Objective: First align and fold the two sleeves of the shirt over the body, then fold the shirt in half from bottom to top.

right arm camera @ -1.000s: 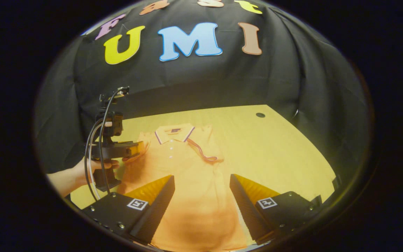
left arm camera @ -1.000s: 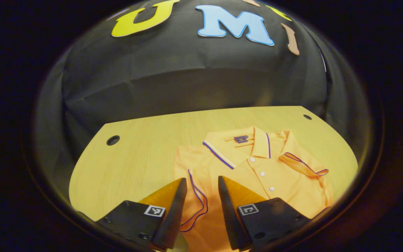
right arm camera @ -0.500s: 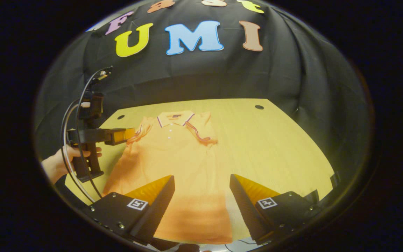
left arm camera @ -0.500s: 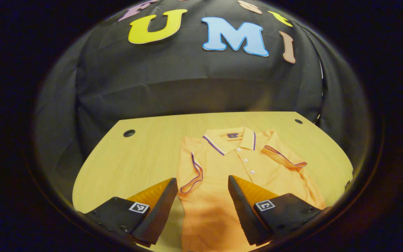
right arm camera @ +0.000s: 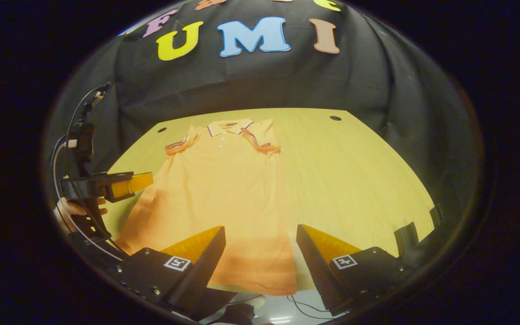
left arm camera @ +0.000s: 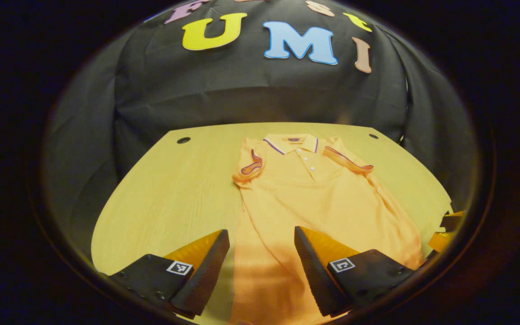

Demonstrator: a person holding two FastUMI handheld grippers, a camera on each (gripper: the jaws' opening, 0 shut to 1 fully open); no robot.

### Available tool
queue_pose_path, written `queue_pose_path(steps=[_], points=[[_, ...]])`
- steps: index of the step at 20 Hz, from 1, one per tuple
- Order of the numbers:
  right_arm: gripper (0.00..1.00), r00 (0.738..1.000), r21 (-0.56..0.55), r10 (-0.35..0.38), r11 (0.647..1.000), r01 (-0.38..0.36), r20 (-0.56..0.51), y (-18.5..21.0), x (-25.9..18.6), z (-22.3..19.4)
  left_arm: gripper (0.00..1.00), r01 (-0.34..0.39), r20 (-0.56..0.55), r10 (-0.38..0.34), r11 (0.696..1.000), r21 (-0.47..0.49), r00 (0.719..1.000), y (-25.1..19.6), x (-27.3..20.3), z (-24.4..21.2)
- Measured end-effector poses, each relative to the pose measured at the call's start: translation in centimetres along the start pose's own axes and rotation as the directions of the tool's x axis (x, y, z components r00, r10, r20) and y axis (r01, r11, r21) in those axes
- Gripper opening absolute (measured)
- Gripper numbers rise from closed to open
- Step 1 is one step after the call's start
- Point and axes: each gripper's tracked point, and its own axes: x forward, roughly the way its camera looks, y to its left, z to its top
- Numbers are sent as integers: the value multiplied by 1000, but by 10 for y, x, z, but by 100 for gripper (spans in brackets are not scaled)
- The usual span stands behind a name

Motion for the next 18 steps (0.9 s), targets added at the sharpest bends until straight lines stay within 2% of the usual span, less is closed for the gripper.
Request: queue_pose_path(steps=[11, 18], points=[[98, 995, -46, -22, 999, 18, -94, -8, -10, -61, 94, 17, -35, -16, 1000, 10, 999, 14, -88, -80], [98, 989, -57, -36, 998, 28, -143, -8, -3, -96, 94, 23, -70, -24, 1000, -6, 997, 24, -112, -129]])
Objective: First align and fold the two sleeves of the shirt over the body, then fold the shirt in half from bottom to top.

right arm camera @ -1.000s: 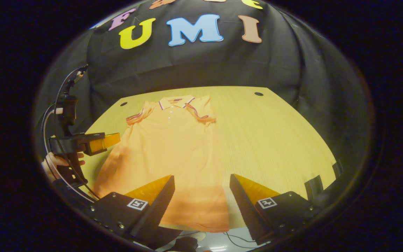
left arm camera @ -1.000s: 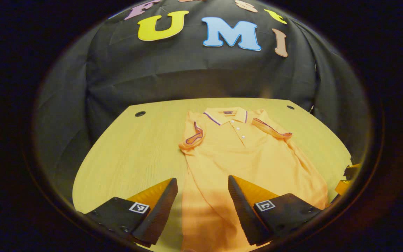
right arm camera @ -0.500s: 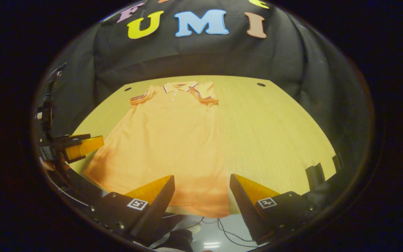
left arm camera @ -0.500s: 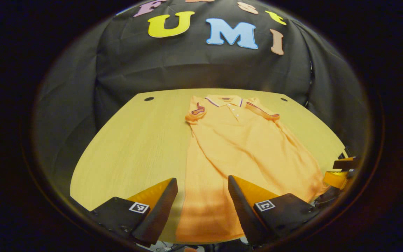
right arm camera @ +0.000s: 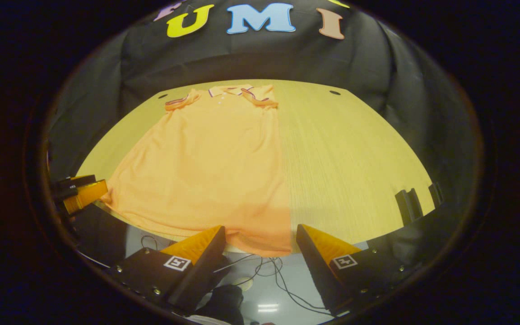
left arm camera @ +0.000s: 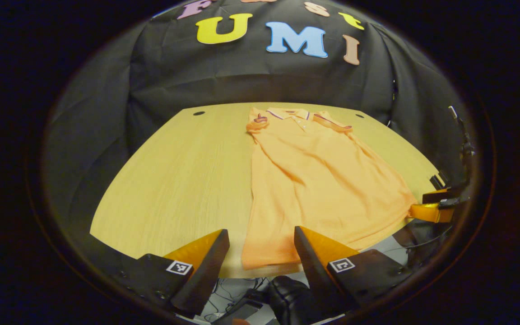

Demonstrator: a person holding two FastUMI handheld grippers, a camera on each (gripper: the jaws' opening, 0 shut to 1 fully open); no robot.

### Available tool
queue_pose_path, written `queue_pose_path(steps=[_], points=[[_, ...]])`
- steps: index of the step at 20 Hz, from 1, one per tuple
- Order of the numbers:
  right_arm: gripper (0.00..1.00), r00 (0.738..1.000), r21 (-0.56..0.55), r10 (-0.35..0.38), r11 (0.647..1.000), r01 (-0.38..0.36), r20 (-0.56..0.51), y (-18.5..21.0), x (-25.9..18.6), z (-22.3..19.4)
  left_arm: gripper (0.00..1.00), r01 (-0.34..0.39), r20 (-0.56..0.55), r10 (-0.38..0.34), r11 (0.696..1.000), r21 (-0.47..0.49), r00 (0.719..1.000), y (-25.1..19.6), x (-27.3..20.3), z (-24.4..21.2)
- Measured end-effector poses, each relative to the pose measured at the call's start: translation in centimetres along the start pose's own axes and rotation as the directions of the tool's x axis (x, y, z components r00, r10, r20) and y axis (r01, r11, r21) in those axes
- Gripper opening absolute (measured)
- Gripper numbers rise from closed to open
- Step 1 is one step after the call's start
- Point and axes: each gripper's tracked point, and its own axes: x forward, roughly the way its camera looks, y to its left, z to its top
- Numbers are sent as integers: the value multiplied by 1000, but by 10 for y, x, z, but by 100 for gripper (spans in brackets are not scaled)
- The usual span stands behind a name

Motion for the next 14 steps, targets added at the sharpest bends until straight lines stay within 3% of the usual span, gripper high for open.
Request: queue_pose_path(steps=[9, 11, 12, 13, 14], points=[[98, 1000, 10, 7, 1000, -7, 13, 4, 3, -4, 96, -16, -20, 17, 999, 42, 1000, -21, 10, -19], [87, 1000, 4, 11, 1000, -11, 17, 6, 8, 0, 96, -16, -14, 17, 999, 43, 1000, -24, 14, -16], [72, 1000, 4, 12, 1000, -12, 20, 5, 9, 2, 82, -14, -14, 15, 999, 45, 1000, -25, 16, -15], [63, 1000, 6, 13, 1000, -13, 19, 4, 9, 2, 71, -10, -14, 10, 999, 50, 1000, -27, 17, -13], [47, 1000, 8, 13, 1000, -13, 16, 4, 10, 2, 53, -15, -12, 15, 999, 51, 1000, -29, 19, -12]])
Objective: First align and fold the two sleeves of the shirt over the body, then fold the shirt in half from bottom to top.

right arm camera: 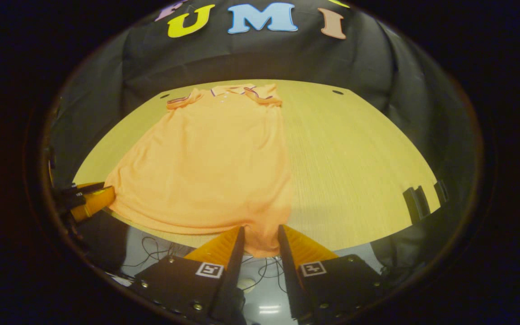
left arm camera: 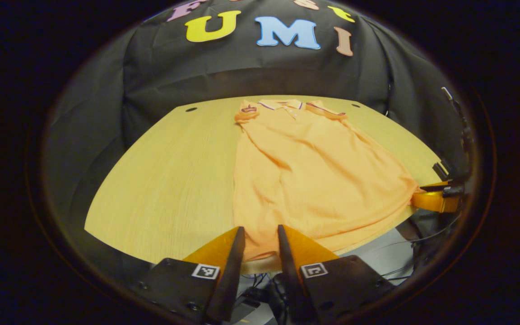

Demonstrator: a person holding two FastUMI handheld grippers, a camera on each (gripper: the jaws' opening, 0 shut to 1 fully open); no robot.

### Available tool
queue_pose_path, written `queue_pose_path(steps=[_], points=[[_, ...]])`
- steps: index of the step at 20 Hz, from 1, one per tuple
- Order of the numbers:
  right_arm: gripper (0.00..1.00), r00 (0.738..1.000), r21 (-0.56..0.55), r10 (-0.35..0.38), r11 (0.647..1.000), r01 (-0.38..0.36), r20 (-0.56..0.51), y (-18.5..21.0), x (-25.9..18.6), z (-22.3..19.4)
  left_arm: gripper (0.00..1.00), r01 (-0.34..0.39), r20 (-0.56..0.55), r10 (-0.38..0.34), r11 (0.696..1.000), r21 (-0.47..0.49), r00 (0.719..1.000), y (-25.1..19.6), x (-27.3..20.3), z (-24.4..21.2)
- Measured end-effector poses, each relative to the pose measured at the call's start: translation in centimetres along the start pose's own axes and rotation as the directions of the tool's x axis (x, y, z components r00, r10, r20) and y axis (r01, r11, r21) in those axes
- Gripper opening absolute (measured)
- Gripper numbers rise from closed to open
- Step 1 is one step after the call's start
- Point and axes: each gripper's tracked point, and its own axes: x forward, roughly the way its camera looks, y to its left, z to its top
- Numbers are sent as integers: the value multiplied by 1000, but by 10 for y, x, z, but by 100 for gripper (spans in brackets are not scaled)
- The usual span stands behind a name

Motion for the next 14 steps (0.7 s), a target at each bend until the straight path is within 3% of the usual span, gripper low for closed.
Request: queue_pose_path(steps=[1, 2, 3, 5, 6, 10, 14], points=[[40, 1000, 10, -4, 1000, 4, 2, 0, 0, 1, 35, -10, 1, 10, 1000, -1, 1000, 1, 1, -1], [21, 1000, 29, -4, 1000, 4, -1, 0, 0, 1, 16, -9, 2, 9, 1000, 2, 1000, 0, 0, 1], [13, 1000, 34, -1, 999, 1, -3, 1, 0, 1, 14, -6, 1, 6, 1000, 9, 1000, -2, -1, 1], [12, 1000, 51, -3, 999, 2, 4, 0, 0, 3, 7, -6, -1, 6, 1000, -2, 1000, -3, -3, 1], [1, 1000, 56, 5, 998, -5, -2, 1, -1, 1, 7, -13, -7, 13, 1000, -5, 1000, -2, -3, 0], [1, 999, 51, 34, 998, -36, 37, 4, -14, 14, 7, -51, -14, 50, 998, -31, 999, 2, -10, 11], [1, 992, 58, 75, 995, -81, 101, 6, -27, 47, 7, -62, 49, 63, 998, -12, 997, -4, -22, 48]])
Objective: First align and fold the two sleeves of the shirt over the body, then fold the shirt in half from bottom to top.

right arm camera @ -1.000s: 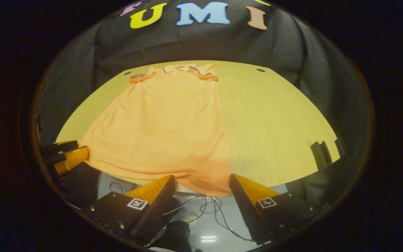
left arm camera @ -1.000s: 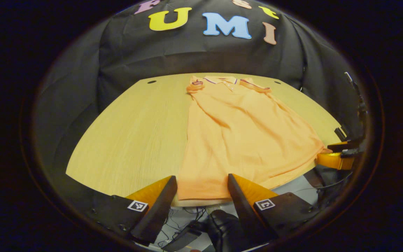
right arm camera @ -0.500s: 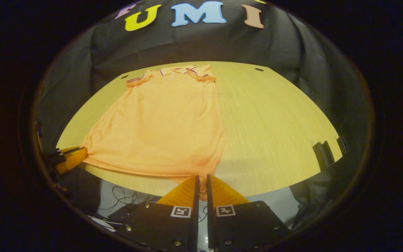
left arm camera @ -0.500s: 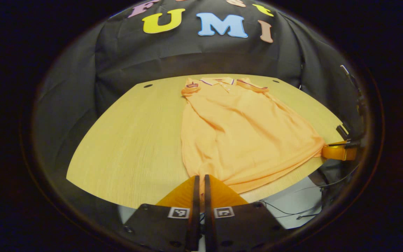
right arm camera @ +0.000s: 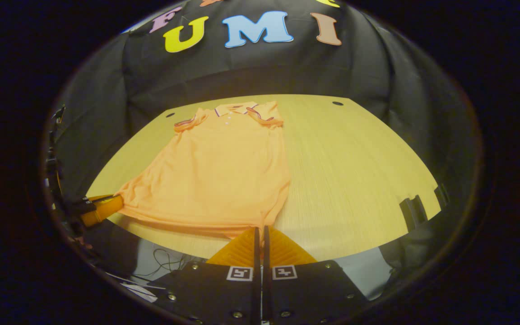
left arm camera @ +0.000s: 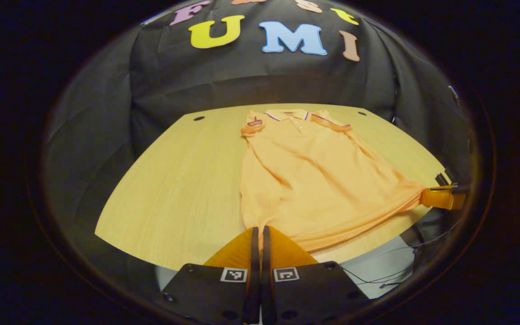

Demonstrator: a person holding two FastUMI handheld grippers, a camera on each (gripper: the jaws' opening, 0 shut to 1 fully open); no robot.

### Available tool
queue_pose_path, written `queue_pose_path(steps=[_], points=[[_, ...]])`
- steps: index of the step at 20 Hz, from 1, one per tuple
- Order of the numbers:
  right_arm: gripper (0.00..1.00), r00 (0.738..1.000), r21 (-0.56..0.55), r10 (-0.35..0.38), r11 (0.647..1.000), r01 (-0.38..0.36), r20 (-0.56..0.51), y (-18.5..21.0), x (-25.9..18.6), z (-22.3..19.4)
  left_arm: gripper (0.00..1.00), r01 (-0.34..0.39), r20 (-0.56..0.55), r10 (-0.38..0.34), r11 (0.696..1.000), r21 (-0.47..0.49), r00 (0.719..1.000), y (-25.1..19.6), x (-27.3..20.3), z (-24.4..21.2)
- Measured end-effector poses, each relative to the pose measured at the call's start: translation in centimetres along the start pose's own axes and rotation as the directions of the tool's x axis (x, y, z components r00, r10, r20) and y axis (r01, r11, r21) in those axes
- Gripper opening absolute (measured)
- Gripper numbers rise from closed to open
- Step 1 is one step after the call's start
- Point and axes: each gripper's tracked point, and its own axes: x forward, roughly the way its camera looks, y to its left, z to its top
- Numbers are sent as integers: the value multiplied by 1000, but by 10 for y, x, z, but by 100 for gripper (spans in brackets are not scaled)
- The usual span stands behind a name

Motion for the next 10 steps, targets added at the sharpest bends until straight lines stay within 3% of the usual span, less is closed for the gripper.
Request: queue_pose_path(steps=[5, 10], points=[[1, 996, 102, 62, 992, -68, 56, 2, -2, 45, 7, -4, 41, 5, 1000, -31, 999, -3, 7, 48], [1, 991, 16, 38, 999, -41, 128, 1, 3, 102, 7, 25, 62, -22, 998, -49, 998, -7, 29, 104]])
